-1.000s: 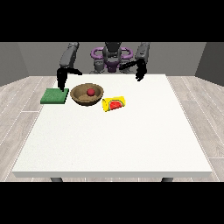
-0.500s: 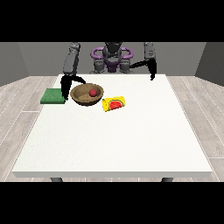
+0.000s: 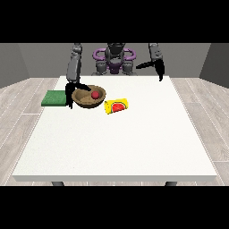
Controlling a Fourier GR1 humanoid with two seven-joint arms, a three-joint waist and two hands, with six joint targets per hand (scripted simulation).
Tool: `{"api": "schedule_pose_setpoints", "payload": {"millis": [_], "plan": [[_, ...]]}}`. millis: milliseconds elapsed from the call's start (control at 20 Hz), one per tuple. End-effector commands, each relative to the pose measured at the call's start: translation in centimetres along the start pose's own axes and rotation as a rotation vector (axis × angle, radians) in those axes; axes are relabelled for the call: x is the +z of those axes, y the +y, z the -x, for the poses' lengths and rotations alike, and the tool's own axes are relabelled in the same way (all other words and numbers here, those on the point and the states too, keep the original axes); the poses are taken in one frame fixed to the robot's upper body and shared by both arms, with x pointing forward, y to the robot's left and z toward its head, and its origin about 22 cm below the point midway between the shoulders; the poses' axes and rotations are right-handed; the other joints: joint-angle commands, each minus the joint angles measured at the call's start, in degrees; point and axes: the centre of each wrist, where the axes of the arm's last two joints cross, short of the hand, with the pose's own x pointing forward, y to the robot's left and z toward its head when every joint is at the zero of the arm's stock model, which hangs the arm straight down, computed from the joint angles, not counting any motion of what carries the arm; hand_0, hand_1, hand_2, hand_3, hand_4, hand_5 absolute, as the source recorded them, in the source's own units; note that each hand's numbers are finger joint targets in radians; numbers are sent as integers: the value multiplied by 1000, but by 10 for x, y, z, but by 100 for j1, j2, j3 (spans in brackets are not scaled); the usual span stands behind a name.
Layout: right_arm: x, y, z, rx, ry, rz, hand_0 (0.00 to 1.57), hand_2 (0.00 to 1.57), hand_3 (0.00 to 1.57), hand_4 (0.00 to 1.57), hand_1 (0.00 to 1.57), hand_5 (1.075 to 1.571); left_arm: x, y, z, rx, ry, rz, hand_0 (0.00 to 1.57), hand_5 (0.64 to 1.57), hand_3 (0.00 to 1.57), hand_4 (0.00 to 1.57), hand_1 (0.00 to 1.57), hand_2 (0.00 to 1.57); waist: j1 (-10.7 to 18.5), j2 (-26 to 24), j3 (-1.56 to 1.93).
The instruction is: Pick the cup and pour the ball into the bowl, then pick the bowl and place it on the pad
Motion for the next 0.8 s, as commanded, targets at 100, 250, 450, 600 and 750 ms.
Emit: {"api": "schedule_pose_setpoints", "payload": {"millis": [100,250,450,600,750], "plan": [[13,2,24,-63,92,31,0,0,0,395,0,1570,1,-4,-18,-1,-35,14,0,1565,0,0,0,0,148,91,5],[36,-18,40,74,231,228,1453,1571,0,468,1453,1512,-6,-1,-27,9,-101,31,0,1571,0,80,0,0,367,426,4],[39,-42,30,439,200,249,1571,1571,1570,920,1571,1536,-10,-13,-29,28,-124,82,0,1549,0,568,0,0,585,542,-32],[41,-45,28,552,206,302,1571,1571,1486,928,1571,1563,-15,-15,-33,38,-108,90,0,1515,0,714,0,0,740,299,-34],[38,-45,23,587,284,328,1571,1571,1256,898,1571,1566,-2,-11,-11,50,-21,66,0,1466,0,898,0,0,638,-244,-29]]}}
